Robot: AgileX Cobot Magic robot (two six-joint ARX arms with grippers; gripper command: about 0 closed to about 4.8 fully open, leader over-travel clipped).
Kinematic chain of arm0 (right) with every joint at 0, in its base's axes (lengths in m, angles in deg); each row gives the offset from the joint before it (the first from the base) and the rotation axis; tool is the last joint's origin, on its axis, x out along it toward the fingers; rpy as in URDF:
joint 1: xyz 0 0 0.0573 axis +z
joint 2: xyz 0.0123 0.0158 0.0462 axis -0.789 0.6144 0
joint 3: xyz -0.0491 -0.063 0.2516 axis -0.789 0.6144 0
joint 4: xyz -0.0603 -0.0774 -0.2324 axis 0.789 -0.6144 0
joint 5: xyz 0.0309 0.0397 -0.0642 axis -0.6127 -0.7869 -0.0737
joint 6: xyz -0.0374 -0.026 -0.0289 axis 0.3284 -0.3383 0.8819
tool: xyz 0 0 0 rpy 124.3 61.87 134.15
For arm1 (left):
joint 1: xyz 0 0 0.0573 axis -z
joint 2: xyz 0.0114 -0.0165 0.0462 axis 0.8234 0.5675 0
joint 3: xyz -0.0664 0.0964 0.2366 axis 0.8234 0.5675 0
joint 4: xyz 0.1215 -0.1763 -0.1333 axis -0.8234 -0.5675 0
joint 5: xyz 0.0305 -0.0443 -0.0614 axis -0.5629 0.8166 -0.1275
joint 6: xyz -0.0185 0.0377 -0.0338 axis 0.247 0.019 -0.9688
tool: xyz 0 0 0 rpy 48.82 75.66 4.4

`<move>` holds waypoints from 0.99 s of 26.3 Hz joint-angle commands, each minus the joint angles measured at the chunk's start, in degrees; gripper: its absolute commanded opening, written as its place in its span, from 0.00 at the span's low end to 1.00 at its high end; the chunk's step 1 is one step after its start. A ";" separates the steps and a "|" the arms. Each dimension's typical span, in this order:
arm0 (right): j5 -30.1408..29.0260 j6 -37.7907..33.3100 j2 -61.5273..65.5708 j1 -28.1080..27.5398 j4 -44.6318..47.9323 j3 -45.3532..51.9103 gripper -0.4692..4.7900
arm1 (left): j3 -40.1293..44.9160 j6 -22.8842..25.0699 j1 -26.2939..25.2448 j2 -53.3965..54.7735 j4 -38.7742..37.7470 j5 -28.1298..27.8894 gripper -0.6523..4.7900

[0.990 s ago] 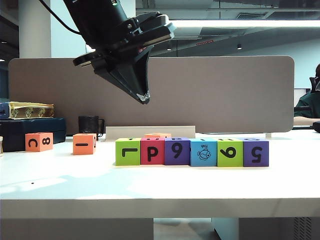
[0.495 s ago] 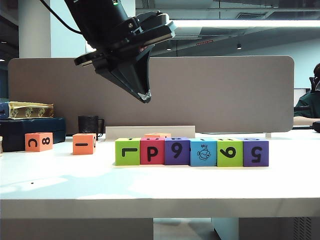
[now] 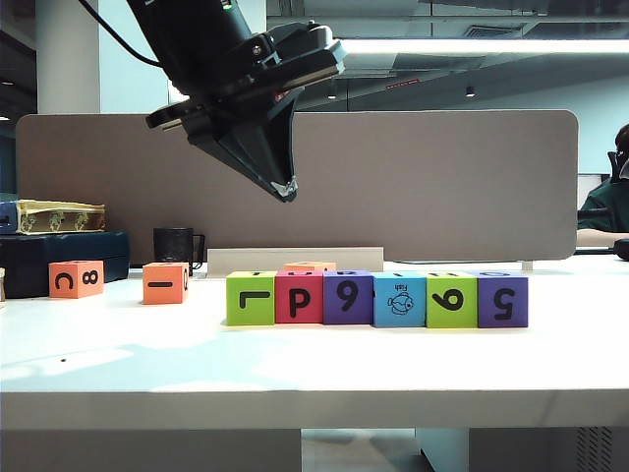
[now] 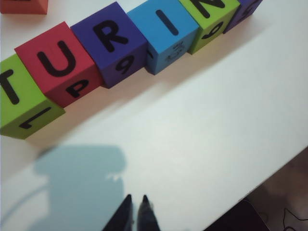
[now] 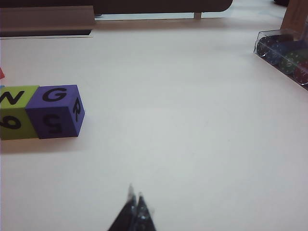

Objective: Select the appropriate blocks from the scattered letter blocks on the table and arrange them in a row to spell out "TURING".

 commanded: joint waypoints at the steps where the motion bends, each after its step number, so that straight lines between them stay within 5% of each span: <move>1: 0.20 0.13 -0.63 0.00 0.11 0.15 0.09 | -0.04 -0.35 0.02 -0.24 0.31 0.00 0.15; 4: 0.20 0.13 -0.63 0.00 0.09 0.15 0.09 | -0.04 -0.24 0.02 -0.24 0.42 -0.02 0.15; 8: 0.20 0.13 -0.66 0.00 0.11 0.15 0.09 | -0.04 5.97 -0.46 -0.24 3.08 -4.07 0.15; 11: 0.20 0.13 -0.63 0.00 0.11 0.15 0.09 | -0.02 6.08 -1.99 -0.85 8.48 -10.58 0.15; 15: 0.13 0.13 -0.63 0.00 0.11 0.15 0.09 | 0.44 6.03 -6.14 -4.74 10.78 -11.37 0.15; 26: 0.07 0.13 -0.66 0.00 0.13 0.15 0.09 | 22.62 2.45 -21.77 -23.43 20.46 -11.41 0.15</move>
